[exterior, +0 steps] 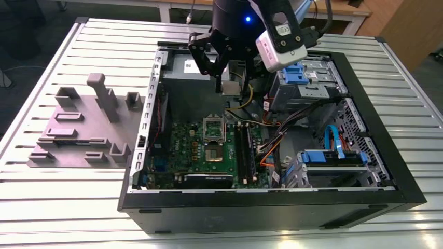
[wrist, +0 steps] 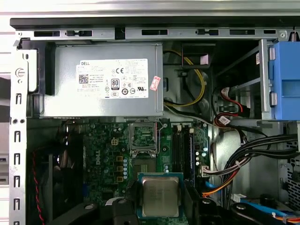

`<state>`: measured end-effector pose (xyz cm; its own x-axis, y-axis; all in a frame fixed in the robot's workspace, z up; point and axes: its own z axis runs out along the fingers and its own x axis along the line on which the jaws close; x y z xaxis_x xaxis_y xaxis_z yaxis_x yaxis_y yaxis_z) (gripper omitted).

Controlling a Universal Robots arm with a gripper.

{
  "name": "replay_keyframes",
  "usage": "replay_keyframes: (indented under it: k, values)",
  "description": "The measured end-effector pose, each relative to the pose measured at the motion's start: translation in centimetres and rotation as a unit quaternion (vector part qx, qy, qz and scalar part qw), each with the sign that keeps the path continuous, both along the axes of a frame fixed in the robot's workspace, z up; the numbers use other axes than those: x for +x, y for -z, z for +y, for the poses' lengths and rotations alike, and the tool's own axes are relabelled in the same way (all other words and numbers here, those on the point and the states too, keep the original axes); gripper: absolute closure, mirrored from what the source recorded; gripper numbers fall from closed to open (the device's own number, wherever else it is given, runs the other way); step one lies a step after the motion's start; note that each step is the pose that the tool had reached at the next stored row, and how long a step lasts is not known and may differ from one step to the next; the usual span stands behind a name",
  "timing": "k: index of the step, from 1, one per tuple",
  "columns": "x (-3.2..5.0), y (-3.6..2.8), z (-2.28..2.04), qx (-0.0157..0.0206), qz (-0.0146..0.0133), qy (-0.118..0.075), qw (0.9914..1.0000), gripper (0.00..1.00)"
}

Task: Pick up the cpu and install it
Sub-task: 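Pick up the cpu and move it towards the insertion slot, then place the cpu into insertion slot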

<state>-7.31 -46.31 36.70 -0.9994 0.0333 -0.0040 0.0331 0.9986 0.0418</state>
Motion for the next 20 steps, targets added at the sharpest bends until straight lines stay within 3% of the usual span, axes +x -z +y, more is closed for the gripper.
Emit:
replay_keyframes:
  k: [16, 20]
  values:
    - [0.00, 0.03, -0.03, -0.0001, 0.0000, 0.000, 1.00000, 0.53]
    - [0.00, 0.64, -0.35, 0.0000, 0.0000, 0.000, 1.00000, 0.53]
